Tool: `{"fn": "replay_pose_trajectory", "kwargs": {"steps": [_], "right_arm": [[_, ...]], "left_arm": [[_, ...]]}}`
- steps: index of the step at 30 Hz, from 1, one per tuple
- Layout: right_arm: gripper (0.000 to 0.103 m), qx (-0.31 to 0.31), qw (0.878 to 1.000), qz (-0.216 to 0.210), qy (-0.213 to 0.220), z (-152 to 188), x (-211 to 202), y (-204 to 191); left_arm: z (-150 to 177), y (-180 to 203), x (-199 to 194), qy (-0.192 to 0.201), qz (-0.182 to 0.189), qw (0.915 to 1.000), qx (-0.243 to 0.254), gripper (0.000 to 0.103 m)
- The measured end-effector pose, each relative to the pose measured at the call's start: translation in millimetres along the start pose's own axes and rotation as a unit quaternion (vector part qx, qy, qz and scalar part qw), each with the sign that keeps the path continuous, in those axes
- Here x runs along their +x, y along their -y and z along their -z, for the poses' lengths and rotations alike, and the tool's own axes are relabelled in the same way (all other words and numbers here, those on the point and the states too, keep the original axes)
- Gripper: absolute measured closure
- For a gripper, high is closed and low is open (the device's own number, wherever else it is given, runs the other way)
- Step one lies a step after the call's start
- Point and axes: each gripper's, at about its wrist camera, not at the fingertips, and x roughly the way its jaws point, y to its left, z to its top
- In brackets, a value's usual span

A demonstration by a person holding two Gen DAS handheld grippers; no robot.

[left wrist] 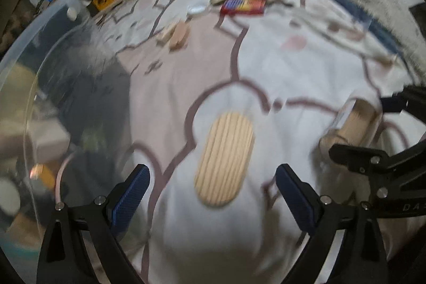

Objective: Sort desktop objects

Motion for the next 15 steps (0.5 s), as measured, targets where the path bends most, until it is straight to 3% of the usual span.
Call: {"fn": "replay_pose_trajectory", "kwargs": {"steps": [2, 7, 9, 12, 15], "right_arm": [[0.02, 0.02, 1.0, -0.005, 0.012, -2.4, -8.0, 9.6], [0.021, 0.063, 0.997, -0.016, 0.03, -4.6, -22.1, 28.2], [0.021, 0.075, 0.996, -0.021, 0.036, -6.3, -23.8, 31.6], [0.021, 0.087, 0.995, -0.031, 0.042, -10.5, -25.1, 36.2], [0.021, 0.089, 0.995, -0.031, 0.041, -13.8, -23.5, 37.4]], "left_arm": [[-6.9, 2.7, 7.8, 0.003, 0.004, 1.0, 0.008, 0.02], [-14.4, 1.2, 35.0, -0.004, 0.014, 0.9993, 0.033, 0.032], [-13.9, -3.4, 43.2, -0.008, 0.042, 0.9987, 0.028, 0.037], [-12.5, -7.3, 49.8, -0.018, 0.09, 0.9957, 0.012, 0.055], [-10.8, -0.6, 45.8, -0.014, 0.1, 0.9944, 0.032, 0.055]]}}
